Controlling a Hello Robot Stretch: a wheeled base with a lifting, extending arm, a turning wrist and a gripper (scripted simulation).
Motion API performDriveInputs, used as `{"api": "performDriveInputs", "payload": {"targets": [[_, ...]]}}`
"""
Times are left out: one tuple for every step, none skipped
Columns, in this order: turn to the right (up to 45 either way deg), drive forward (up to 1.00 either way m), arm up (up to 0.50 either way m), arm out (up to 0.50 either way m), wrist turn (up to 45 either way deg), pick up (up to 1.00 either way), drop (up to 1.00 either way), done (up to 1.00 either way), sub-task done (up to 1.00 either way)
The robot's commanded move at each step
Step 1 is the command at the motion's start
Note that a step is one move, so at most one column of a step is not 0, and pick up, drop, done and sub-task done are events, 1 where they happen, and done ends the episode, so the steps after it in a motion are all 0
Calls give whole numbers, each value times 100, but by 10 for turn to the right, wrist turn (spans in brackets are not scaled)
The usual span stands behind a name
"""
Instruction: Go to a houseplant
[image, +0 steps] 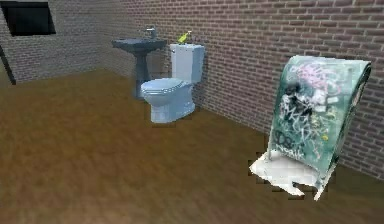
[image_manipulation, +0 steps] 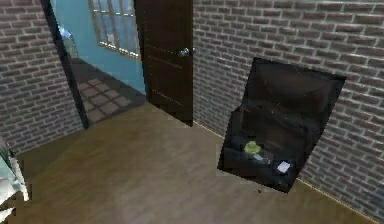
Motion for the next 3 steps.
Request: {"api": "performDriveInputs", "payload": {"targets": [[-390, 0, 0, 0, 0, 0, 0, 0, 0], [0, 65, 0, 0, 0, 0, 0, 0, 0], [-450, 0, 0, 0, 0, 0, 0, 0, 0]]}}
